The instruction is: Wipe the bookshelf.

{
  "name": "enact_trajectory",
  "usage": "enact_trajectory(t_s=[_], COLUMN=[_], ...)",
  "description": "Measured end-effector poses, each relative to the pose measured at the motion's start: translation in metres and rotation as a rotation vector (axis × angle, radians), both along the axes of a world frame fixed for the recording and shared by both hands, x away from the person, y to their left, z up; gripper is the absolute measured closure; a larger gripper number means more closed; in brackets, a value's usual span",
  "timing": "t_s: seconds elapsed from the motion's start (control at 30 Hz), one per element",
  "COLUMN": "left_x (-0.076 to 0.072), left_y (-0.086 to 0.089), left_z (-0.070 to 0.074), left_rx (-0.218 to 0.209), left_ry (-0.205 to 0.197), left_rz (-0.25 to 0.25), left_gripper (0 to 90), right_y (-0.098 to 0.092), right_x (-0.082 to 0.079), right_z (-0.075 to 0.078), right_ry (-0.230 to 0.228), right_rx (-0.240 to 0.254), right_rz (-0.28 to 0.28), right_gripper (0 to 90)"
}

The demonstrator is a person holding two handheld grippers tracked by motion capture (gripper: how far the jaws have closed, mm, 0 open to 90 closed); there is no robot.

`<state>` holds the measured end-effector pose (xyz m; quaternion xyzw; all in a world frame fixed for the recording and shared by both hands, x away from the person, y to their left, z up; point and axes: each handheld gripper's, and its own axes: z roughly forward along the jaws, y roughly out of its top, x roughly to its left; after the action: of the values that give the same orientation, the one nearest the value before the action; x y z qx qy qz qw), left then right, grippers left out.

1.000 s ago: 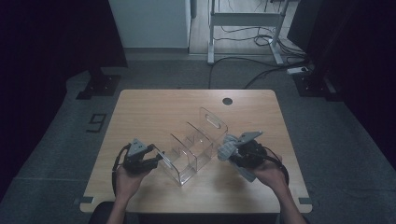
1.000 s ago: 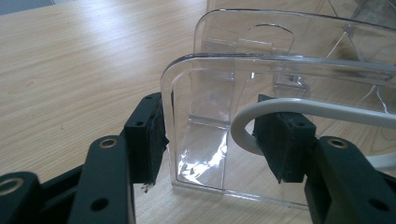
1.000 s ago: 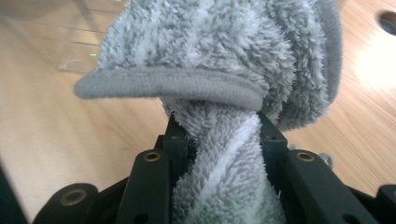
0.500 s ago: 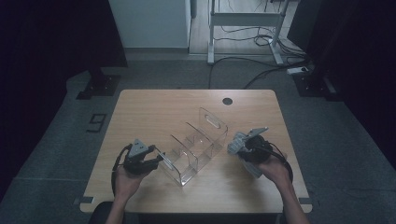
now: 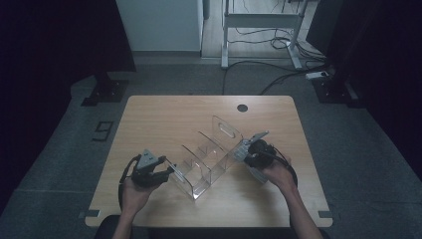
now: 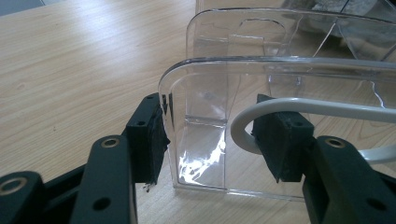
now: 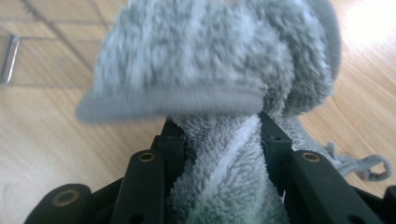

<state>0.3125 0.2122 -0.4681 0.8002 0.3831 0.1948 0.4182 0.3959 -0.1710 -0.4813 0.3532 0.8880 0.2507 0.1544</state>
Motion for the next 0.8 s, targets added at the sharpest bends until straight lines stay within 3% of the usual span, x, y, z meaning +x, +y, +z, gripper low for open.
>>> enact_trajectory(t_s=[0.23,0.8], left_x=[0.0,-0.001], left_y=[0.0,0.0], left_z=[0.0,-0.001], left_rx=[-0.002,-0.011], left_ry=[0.002,-0.001], left_rz=[0.0,0.002], left_gripper=[45.6,45.5], right_y=[0.009,0.01], right_x=[0.008,0.014], right_z=[-0.012,-0.037], right_ry=[-0.001,0.076], right_rx=[-0.007,-0.011], right_rz=[-0.001,-0.008], right_gripper=[63.1,64.0])
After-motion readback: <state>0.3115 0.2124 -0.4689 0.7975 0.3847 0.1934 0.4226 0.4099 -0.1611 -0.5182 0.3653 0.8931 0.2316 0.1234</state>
